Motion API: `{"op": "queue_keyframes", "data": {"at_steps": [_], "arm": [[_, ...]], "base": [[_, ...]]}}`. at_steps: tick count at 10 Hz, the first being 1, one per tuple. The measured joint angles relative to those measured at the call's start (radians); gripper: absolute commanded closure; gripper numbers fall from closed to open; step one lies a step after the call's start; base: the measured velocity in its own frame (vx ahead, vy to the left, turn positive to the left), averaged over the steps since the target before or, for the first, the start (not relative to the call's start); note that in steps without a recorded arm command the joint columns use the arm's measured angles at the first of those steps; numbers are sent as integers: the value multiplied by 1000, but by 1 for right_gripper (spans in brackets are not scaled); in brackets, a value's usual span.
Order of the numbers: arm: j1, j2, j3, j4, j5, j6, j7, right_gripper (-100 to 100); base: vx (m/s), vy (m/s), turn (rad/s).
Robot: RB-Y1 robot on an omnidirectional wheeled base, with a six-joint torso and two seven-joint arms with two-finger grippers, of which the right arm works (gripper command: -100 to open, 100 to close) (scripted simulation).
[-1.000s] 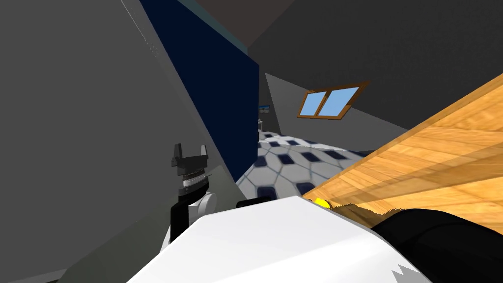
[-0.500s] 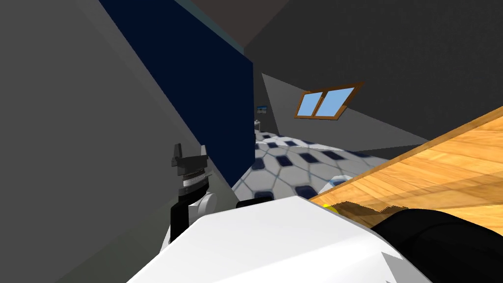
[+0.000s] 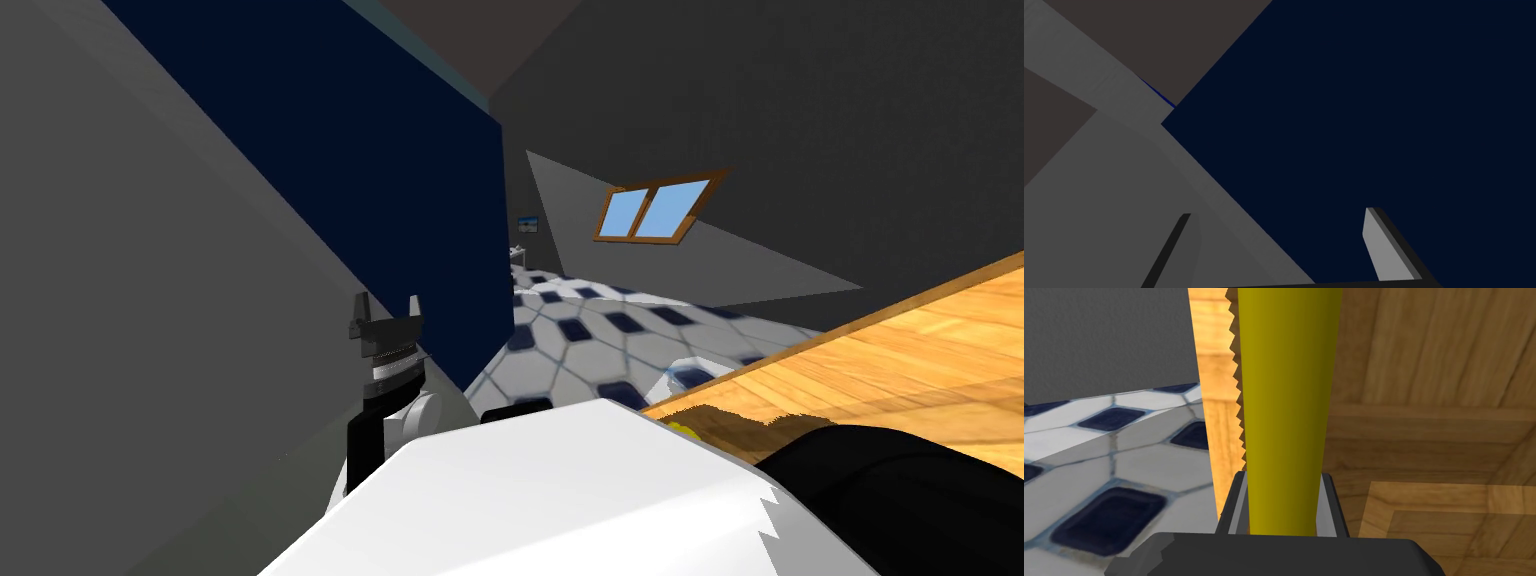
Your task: Push the door open
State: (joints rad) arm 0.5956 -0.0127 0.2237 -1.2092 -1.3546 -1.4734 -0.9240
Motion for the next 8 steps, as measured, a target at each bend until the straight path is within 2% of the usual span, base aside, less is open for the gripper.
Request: {"op": "queue_keyframes", "data": {"at_steps": [1, 5, 6, 8], "arm": [[-13, -3, -18, 13, 0, 13, -2, 100], [-36, -18, -85, 17, 2, 54, 8, 100], [-50, -23, -107, 26, 0, 67, 11, 100], [-68, -24, -147, 38, 5, 86, 15, 100]], "base": [[64, -88, -65], [47, -84, -64], [62, -84, -84], [71, -92, -79]]}}
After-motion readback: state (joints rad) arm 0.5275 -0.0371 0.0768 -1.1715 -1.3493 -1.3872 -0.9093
